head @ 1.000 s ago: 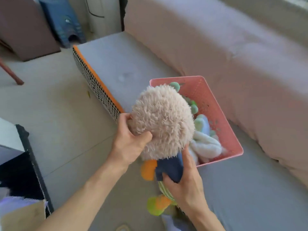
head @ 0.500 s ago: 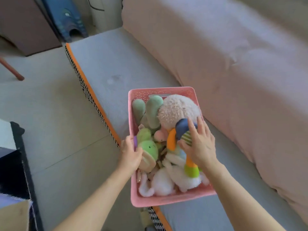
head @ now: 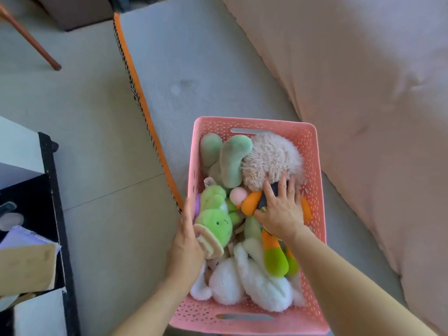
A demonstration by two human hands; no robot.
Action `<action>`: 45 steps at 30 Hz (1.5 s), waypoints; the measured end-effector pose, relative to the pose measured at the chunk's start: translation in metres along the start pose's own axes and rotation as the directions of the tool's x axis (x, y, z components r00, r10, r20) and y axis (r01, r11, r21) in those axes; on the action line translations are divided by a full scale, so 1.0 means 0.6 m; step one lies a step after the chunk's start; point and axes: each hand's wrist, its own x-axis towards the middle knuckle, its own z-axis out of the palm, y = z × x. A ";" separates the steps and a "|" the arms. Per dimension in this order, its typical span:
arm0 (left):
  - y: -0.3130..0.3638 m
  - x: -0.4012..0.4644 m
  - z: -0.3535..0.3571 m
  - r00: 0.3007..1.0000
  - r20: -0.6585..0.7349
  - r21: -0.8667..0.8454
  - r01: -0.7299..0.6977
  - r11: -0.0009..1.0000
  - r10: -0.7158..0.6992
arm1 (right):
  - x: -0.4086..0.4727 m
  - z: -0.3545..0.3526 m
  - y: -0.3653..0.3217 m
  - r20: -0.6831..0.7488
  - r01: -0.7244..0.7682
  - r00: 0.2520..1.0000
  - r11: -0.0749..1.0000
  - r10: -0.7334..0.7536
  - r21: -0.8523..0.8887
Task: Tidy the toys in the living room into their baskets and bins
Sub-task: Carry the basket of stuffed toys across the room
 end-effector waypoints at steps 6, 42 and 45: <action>0.004 0.000 0.009 0.999 -0.018 0.081 0.034 0.996 -0.032 | 0.046 0.025 0.019 0.096 -0.013 0.995 0.999 0.017 -0.044; 0.154 -0.223 0.135 0.824 0.400 -0.290 0.529 0.798 -0.401 | -0.351 0.024 0.062 -0.351 -0.148 0.743 0.651 0.570 0.744; 0.152 -0.216 0.167 0.746 0.508 -0.319 0.628 0.710 -0.431 | -0.369 0.027 0.059 -0.321 -0.208 0.698 0.610 0.640 0.765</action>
